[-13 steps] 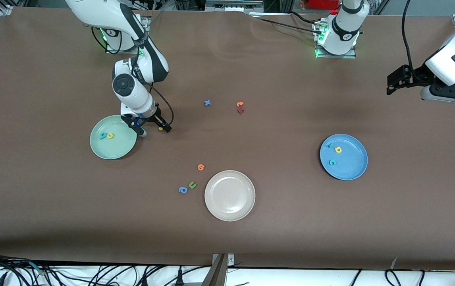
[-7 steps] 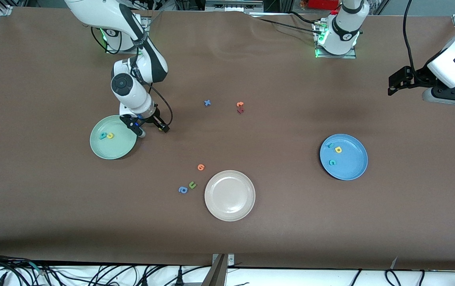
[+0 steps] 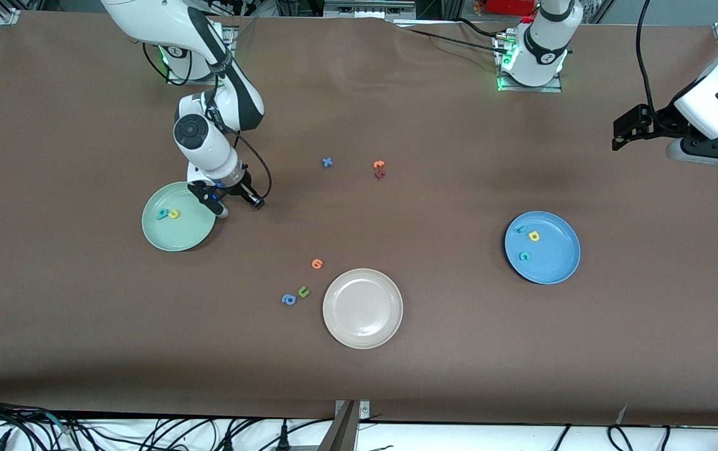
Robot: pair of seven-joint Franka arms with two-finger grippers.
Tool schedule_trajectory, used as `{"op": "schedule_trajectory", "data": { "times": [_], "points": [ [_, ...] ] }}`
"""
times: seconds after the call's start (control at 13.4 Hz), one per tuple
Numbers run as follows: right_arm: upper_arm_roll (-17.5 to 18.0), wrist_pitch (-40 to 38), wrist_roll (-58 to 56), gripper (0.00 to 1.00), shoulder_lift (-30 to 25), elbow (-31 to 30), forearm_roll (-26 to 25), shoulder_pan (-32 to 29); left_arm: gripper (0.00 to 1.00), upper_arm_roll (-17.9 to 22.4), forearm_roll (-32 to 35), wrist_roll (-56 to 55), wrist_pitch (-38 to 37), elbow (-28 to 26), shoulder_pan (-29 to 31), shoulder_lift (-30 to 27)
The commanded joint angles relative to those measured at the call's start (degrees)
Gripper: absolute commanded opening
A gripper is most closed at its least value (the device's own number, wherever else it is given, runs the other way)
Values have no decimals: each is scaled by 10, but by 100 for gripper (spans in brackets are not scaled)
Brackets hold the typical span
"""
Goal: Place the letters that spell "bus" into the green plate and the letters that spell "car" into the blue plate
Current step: 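Grasp the yellow s with the right gripper and lift it over the green plate, then lower the yellow s into the green plate and open the right gripper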
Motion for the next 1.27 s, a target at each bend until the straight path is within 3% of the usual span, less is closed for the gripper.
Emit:
{"op": "schedule_trajectory", "data": {
  "times": [0.0,0.22,0.52,0.9,1.19],
  "points": [
    [2,11,-12,3,13,-6,5,-5,100,3,9,-6,-15,20,-4,9],
    [-4,-1,-13,2,-8,-2,5,-5,100,3,9,-6,-17,20,-6,9],
    [-44,-131,-32,2,-94,8,-2,-5,100,2,9,-6,-17,21,-9,9],
    [-155,-256,-194,1,-165,15,-3,-5,100,2,9,-6,-18,20,-6,9],
    [-245,-270,-341,1,-156,15,-4,-5,100,2,9,-6,-19,20,-6,9]
  ]
}}
